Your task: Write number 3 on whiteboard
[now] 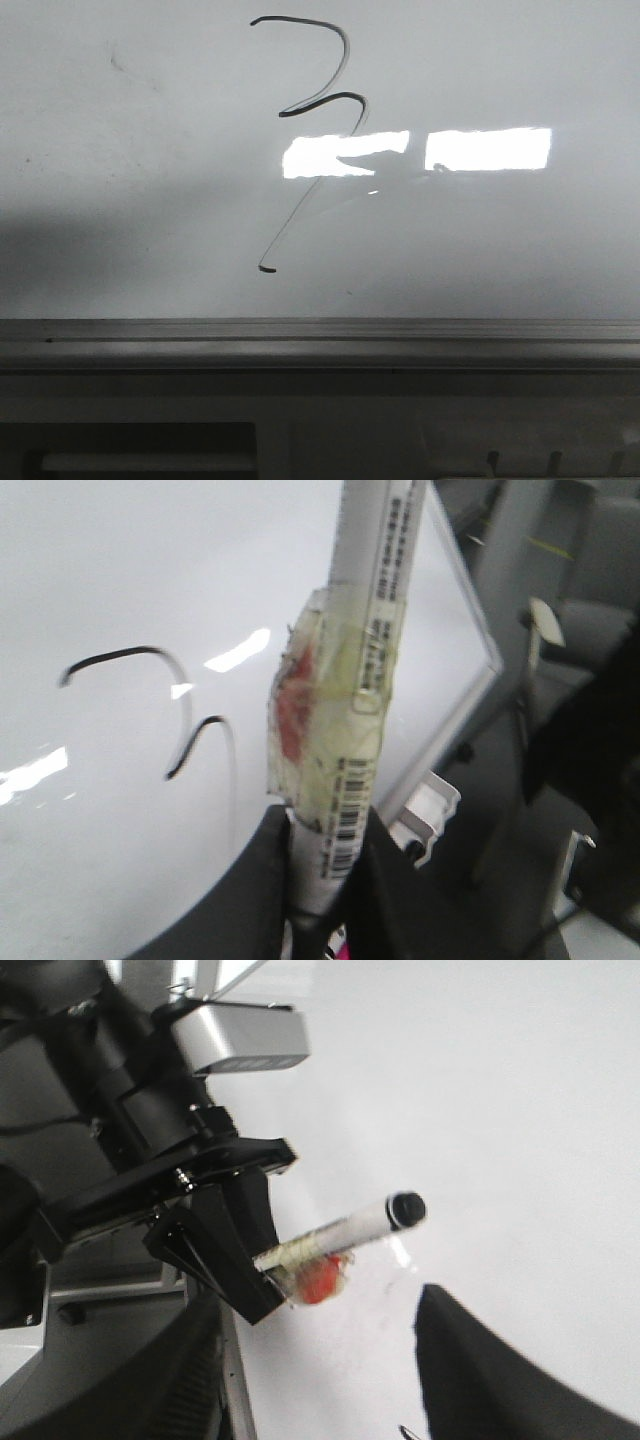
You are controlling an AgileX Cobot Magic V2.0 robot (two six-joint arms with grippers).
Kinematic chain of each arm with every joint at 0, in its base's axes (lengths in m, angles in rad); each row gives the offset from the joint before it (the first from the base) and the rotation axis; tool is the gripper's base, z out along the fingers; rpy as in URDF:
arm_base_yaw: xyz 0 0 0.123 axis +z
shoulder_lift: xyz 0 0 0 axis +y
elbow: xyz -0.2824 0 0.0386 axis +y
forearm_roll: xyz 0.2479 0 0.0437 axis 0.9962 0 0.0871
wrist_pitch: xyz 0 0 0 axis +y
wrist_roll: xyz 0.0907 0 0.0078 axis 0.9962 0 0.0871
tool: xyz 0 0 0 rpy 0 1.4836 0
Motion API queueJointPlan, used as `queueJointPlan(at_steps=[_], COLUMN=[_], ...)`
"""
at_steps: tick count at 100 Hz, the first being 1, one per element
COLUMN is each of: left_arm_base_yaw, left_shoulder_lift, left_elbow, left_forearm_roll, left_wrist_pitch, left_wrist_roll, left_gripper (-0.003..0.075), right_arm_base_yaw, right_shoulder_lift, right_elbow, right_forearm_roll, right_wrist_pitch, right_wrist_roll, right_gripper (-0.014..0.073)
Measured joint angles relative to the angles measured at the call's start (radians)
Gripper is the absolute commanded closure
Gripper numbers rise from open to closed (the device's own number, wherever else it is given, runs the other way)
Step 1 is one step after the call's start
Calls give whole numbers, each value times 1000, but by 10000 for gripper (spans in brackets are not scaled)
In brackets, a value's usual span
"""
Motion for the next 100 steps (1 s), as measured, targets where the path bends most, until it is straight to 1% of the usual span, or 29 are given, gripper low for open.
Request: queueJointPlan(at_steps=[1, 2, 4, 8, 14, 25, 56, 71, 100], left_arm_base_yaw=[0, 0, 0, 0, 0, 2, 2, 2, -2], left_shoulder_lift=[0, 0, 0, 7, 25, 80, 208, 248, 299], left_elbow=[7, 19, 38, 64, 99, 114, 114, 114, 102], left_forearm_roll=[-10, -16, -32, -65, -97, -127, -149, -156, -169], left_wrist_pitch=[-12, -34, -64, -108, -165, -222, -389, -418, -412], left_wrist_roll=[-6, -8, -15, -22, -28, -22, -15, -15, -14], left_gripper=[741, 741, 741, 741, 741, 741, 741, 741, 741], right_arm_base_yaw=[-10, -15, -29, -56, -83, -113, -117, -117, -117], right_shoulder_lift=[-4, -12, -19, -39, -65, -83, -82, -82, -82], right_elbow=[0, 4, 11, 25, 58, 123, 276, 299, 299], right_forearm_roll=[-3, -5, -5, -11, -13, -17, -21, -21, -9], right_wrist_pitch=[0, 0, 0, 0, 0, -7, -54, -59, -60], right_wrist_roll=[3, 11, 16, 27, 37, 58, 69, 75, 79], right_gripper=[472, 472, 552, 666, 654, 655, 655, 655, 655])
